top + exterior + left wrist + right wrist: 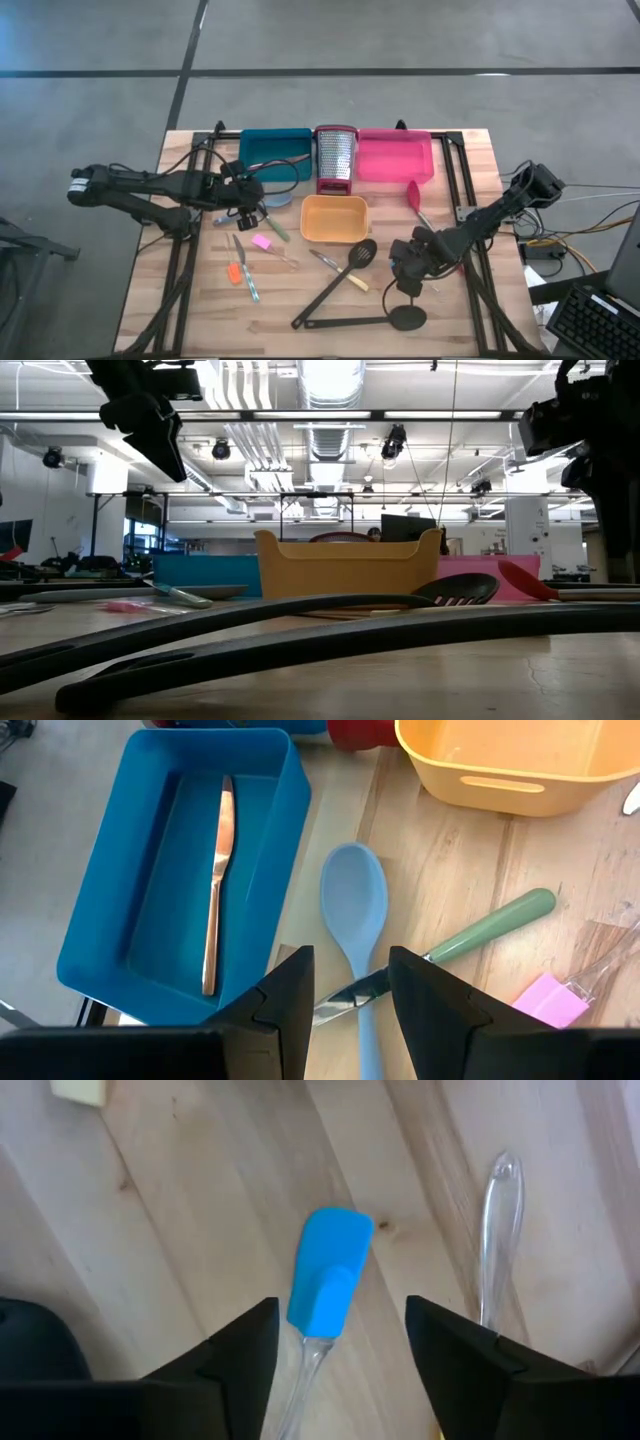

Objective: Pick & Place Kitchen Items
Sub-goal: Put the blue spatula into the yellow bin

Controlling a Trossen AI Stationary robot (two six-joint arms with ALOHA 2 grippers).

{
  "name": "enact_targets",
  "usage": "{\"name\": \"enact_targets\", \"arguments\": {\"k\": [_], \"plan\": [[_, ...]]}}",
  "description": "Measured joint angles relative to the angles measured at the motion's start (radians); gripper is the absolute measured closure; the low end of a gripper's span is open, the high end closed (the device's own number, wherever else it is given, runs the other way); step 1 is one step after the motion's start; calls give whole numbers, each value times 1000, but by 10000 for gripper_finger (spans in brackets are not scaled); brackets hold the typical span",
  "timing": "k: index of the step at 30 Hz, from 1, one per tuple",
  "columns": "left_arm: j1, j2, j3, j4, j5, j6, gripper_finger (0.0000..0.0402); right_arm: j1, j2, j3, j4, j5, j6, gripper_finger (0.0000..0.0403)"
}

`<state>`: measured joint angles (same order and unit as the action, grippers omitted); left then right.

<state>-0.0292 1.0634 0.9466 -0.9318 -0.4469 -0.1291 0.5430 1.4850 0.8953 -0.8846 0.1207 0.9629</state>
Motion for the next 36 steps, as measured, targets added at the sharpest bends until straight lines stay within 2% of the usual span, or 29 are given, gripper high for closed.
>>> {"name": "enact_targets", "arguments": {"k": [12,18,27,31,36], "plan": [[0,0,0,2,0,1,266,-8,71,-29,22,-61,-6,162],[0,0,-1,7,0,1,266,-18,112,-42,96,-70,-33,177],[0,0,-1,15,0,2,266,-36,192,-40,94,-81,-58,199],[0,0,-1,15,1,2,266,-40,192,-41,109,-102,-58,226],[0,0,-1,15,1,0,266,-44,182,-42,121,-139,-57,305]]}}
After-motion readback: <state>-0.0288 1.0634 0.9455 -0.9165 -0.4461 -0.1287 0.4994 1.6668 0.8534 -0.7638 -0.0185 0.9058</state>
